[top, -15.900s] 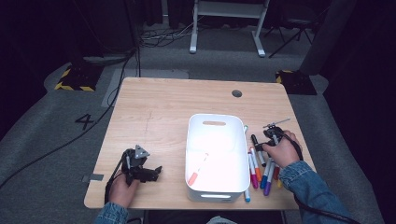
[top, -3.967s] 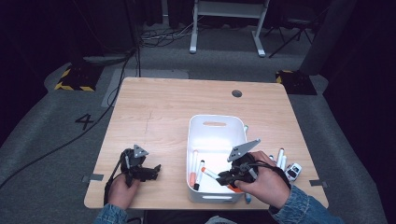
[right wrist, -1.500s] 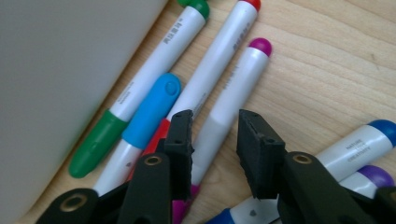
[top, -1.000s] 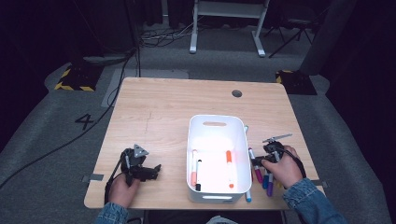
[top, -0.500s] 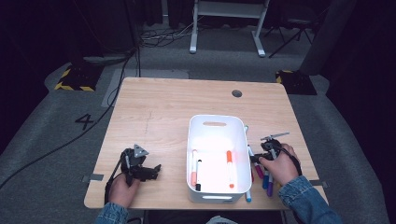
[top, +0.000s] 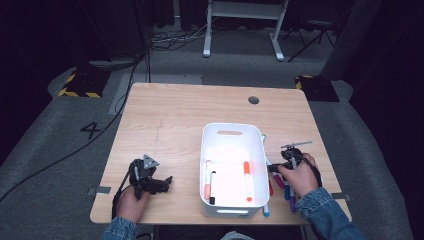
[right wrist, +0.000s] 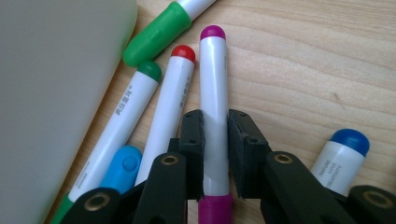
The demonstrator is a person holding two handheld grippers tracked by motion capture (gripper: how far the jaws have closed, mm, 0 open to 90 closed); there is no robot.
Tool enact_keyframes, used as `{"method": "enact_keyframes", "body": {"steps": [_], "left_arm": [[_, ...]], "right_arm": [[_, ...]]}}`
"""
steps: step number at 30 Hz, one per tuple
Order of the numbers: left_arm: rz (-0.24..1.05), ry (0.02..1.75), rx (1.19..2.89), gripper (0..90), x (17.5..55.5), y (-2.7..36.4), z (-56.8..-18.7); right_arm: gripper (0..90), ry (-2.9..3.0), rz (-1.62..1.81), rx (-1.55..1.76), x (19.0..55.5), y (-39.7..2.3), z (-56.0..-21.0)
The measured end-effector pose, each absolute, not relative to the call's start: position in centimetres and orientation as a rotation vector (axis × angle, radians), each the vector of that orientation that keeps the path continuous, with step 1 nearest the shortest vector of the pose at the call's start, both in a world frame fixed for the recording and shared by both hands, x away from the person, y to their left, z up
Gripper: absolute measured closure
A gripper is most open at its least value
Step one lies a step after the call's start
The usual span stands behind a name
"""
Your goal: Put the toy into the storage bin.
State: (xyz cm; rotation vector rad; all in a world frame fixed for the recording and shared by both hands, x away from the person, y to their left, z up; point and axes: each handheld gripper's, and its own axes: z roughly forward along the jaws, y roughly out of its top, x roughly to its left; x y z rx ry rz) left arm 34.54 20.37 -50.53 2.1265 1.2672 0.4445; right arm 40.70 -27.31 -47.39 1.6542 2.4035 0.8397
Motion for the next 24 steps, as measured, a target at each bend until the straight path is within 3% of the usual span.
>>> {"method": "enact_keyframes", "body": {"steps": [24], "left_arm": [[0.449, 1.267, 2.129, 0.0, 34.6, 20.4, -50.5]], "right_arm": [[76.9, 2.365, 1.058, 1.511, 39.1, -28.3, -41.6]]}}
